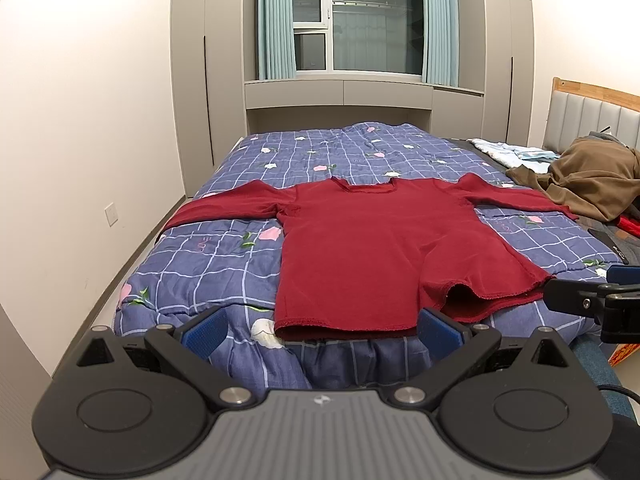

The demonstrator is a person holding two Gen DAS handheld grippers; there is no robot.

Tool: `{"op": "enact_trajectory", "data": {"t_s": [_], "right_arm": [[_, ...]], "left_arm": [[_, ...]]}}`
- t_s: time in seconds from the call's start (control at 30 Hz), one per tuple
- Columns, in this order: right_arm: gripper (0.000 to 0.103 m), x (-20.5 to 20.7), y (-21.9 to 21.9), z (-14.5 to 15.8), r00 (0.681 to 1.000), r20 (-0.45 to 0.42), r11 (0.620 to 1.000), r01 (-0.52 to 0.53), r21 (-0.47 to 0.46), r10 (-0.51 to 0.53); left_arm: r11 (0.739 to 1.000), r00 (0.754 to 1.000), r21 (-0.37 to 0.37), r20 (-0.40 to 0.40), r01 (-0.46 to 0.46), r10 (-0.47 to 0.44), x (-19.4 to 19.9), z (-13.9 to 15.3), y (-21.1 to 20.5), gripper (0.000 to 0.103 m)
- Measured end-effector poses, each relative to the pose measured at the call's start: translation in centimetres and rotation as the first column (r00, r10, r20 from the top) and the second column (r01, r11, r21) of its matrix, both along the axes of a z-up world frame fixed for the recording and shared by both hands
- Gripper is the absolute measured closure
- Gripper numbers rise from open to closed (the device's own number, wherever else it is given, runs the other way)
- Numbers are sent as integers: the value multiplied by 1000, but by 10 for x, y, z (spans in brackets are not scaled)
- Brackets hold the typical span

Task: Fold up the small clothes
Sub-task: 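Move both grippers toward the red sweater's hem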

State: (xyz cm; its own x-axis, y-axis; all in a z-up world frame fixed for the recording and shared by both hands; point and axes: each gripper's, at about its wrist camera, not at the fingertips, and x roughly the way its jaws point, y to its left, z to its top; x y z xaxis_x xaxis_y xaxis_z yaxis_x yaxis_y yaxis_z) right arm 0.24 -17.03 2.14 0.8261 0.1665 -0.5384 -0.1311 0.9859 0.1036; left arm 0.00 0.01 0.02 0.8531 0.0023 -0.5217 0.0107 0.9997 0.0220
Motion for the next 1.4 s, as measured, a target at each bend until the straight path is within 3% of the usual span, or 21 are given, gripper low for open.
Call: {"op": "enact_trajectory", "data": {"t_s": [0.4, 0.67, 0.97, 1.4], "right_arm": [[0, 0, 0, 0, 1000, -4, 1000, 2, -3, -2], [0, 8, 3, 4, 998, -51, 999, 30, -23, -31], [0, 10, 8, 7, 993, -63, 991, 95, -94, -102], [0, 22, -3, 8, 978, -132, 985, 155, -73, -164]], "left_arm": [[1000, 1000, 0, -1, -1, 1, 0, 0, 0, 0], [1000, 1000, 1, -23, -14, 14, 5, -9, 9, 0], [999, 998, 12, -45, -41, 41, 9, -8, 7, 0], [999, 997, 19, -73, -35, 36, 15, -9, 5, 0]]}}
